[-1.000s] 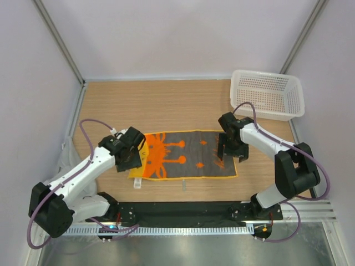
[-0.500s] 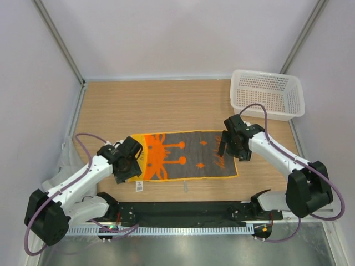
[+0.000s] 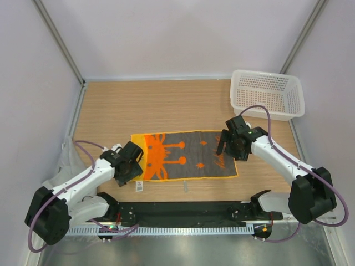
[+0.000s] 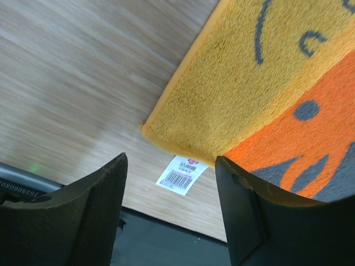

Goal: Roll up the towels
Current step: Fold the towel

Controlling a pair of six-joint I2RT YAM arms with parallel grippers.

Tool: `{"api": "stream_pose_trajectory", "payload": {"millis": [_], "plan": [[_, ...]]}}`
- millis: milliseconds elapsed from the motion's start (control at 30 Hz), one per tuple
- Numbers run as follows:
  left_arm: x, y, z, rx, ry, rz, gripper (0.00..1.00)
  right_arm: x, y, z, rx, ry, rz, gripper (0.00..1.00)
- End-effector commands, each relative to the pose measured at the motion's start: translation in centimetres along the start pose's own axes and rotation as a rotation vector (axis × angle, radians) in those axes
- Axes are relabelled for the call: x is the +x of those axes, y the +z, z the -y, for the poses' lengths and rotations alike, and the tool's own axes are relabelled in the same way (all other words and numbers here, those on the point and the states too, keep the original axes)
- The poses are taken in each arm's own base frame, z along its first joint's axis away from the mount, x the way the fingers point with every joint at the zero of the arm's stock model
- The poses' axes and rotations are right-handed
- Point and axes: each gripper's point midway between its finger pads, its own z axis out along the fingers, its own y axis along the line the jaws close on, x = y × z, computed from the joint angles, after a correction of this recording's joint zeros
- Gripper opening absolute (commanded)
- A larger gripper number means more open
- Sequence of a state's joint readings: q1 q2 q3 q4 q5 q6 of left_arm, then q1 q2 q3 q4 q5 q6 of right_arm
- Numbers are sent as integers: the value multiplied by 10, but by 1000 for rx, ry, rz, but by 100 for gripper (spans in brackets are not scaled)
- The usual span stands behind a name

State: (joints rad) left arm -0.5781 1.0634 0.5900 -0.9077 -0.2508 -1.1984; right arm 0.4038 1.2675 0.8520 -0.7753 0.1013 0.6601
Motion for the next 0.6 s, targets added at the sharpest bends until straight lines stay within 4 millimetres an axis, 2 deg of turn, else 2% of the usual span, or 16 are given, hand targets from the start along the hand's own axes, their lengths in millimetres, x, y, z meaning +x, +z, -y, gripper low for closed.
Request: {"api": "stream_pose_trajectory", "payload": {"millis": [0, 167, 267, 333, 533, 567], "plan": [[-18, 6, 6, 10, -61, 84, 67, -3, -7, -7, -45, -12, 19, 84], [-17, 17, -2, -37, -66, 74, 69, -1, -11, -4, -40, -38, 12, 83], [-12, 22, 2, -29, -63, 53, 62, -3, -13, -2, -30, -47, 12, 83], [-11, 27, 6, -16, -62, 45, 56, -3, -14, -1, -23, -50, 12, 82], [-9, 29, 12, -11, -32, 22, 21, -6, -18, 3, -7, -49, 34, 82], [-10, 28, 13, -7, -32, 23, 19, -5, -17, 5, 0, -48, 34, 82]]}}
